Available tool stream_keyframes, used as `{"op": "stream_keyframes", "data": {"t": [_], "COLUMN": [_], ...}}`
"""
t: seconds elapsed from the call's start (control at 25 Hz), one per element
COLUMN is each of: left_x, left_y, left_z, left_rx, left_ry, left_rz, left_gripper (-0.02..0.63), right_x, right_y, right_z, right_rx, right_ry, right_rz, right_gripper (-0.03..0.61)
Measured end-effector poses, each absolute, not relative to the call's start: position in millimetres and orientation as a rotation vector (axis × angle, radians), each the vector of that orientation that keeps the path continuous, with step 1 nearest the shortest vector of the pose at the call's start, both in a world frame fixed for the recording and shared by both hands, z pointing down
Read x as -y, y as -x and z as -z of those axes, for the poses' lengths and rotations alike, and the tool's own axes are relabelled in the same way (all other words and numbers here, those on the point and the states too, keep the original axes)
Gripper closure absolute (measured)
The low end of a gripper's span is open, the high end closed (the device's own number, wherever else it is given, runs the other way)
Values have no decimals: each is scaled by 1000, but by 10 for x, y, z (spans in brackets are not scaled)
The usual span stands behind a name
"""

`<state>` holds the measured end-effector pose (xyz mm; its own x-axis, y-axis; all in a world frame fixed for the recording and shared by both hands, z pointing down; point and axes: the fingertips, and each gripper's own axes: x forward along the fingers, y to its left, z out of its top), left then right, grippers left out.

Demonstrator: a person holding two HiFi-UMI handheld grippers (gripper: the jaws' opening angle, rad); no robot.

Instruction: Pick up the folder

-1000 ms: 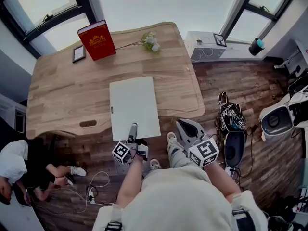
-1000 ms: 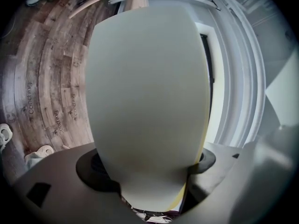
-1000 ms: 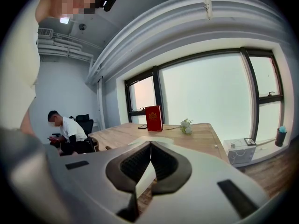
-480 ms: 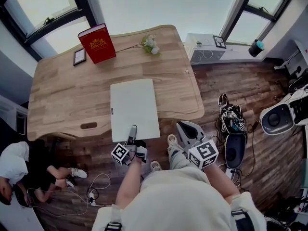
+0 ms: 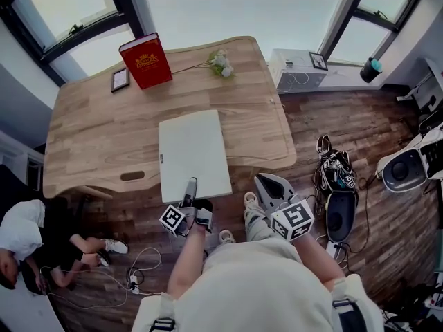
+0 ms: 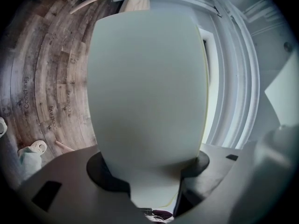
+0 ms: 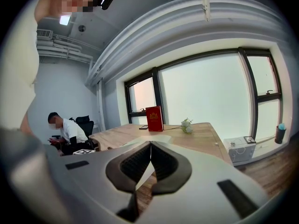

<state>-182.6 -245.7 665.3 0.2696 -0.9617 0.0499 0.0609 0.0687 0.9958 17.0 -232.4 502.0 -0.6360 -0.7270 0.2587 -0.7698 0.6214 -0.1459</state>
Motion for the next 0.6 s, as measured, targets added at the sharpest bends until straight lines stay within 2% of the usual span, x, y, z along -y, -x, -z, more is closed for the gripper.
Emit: {"op": "stream_keyframes", "data": {"t": [0.6], "left_x": [2038], "left_y": [1888], "left_z": [-6193], "left_rx": [964], "left_ry": [-1371], "left_rz": [949], "left_gripper": [328], "right_x": [2012], "right_y": [-121], "right_z": [-4970], "right_rx": [2691], "right_ry": [-1292], "right_rz": [-370], "right_gripper": [558]}}
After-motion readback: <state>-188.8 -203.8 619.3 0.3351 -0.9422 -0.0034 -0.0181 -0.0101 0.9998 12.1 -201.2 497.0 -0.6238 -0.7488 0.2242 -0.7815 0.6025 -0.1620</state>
